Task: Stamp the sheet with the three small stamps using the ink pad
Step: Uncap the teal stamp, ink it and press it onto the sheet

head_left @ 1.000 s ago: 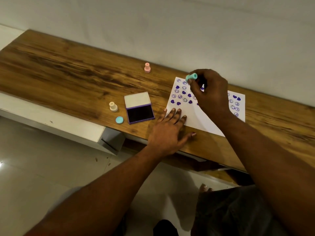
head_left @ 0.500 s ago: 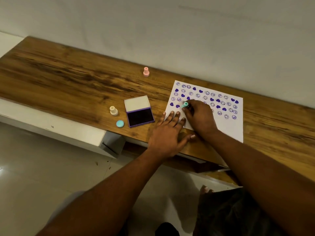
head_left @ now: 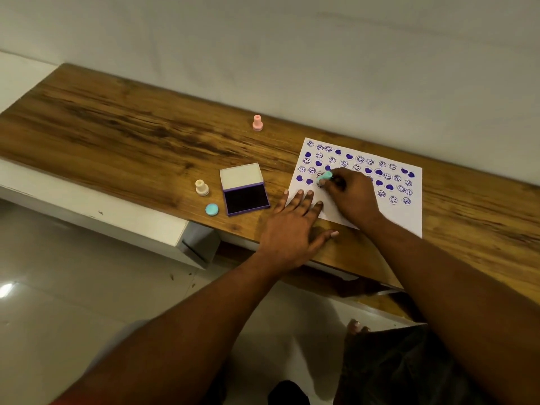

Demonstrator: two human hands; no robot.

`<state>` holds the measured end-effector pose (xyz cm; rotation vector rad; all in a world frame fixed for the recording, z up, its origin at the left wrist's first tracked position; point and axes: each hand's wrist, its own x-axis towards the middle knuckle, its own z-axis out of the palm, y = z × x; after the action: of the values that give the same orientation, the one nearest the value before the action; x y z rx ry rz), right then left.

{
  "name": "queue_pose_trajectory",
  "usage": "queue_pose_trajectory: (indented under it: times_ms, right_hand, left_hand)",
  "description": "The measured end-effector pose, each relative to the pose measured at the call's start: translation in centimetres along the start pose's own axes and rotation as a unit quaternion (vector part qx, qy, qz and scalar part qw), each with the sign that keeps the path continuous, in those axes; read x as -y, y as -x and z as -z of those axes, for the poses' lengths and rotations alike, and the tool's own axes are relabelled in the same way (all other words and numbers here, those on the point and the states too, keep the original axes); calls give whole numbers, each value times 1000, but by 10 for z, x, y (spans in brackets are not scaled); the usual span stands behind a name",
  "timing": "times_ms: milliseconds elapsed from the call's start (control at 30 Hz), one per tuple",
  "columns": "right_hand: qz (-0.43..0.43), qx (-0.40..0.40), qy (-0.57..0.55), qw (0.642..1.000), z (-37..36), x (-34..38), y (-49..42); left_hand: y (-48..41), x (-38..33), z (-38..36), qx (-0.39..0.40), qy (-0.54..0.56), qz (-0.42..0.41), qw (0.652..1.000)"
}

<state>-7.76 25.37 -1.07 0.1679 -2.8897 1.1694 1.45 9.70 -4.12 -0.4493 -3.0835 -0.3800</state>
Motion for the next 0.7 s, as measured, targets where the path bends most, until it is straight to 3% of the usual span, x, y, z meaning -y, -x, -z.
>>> queue_pose_trajectory:
  times_ms: [33,100,167,200,400,700]
  right_hand:
    - [-53,-27,-100,993,5,-1,-4]
    - [-170,-106,-274,941,18,-1,-13]
    - [-231,-134,-353,897,28,-5,-20]
    - [-238,-133,-363,891,30,-6,-22]
    - [-200,-117,-298,926,24,9,-21]
    - [-67,-59,-246,965,-4,67,-12]
  left_hand:
    - [0,0,0,5,-2,1,1000]
    - [0,0,-1,10,-4,2,1000]
    - [-1,0,0,10,-6,0,1000]
    - [-2,0,0,11,-9,-2,1000]
    - [1,1,16,-3,-9,-8,1000]
    - [51,57,64,-171,20,10,985]
